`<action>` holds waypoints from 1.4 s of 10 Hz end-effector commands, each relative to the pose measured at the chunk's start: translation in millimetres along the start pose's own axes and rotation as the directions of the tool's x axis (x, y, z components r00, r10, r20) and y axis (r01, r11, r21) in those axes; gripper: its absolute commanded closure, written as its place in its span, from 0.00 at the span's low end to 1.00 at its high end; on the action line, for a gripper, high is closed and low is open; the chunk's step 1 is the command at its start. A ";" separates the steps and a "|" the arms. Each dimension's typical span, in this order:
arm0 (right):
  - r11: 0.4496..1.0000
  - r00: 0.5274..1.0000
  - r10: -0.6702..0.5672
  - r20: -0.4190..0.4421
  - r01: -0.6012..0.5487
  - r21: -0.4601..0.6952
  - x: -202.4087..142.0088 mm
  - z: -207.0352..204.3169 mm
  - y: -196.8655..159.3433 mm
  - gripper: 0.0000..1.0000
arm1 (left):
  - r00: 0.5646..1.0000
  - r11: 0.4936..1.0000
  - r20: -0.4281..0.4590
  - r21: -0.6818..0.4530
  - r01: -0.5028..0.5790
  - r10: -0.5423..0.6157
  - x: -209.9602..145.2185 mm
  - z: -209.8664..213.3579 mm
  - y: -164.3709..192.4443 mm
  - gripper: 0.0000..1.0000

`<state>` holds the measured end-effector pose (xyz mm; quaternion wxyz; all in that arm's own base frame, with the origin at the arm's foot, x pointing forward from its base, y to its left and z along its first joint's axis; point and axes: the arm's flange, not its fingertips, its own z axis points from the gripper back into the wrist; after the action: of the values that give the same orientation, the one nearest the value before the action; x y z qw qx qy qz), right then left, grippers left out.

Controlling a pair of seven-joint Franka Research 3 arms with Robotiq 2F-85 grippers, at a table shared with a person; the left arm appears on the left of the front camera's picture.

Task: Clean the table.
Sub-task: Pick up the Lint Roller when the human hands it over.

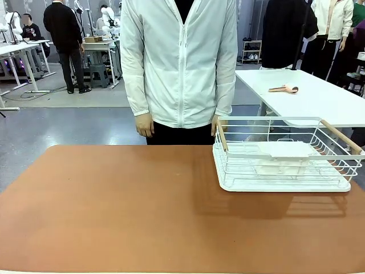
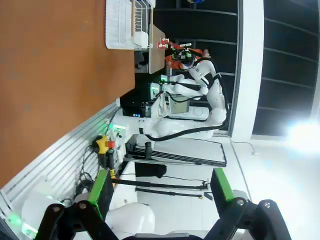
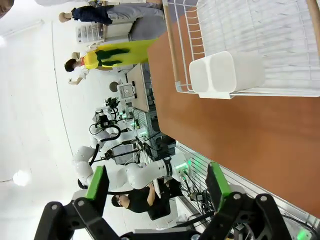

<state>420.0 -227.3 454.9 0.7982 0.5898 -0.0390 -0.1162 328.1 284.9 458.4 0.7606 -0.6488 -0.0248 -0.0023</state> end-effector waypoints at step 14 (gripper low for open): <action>1.000 1.000 -0.009 -0.004 0.009 -0.001 3.7 -0.6 -4.7 0.00 | 1.000 0.999 0.007 0.013 0.030 -0.031 6.7 5.5 13.6 0.00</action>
<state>424.6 -229.8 447.2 0.7981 0.5895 -0.0328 -0.1203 341.6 291.2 442.2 0.7626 -0.6454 -0.0405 -0.0133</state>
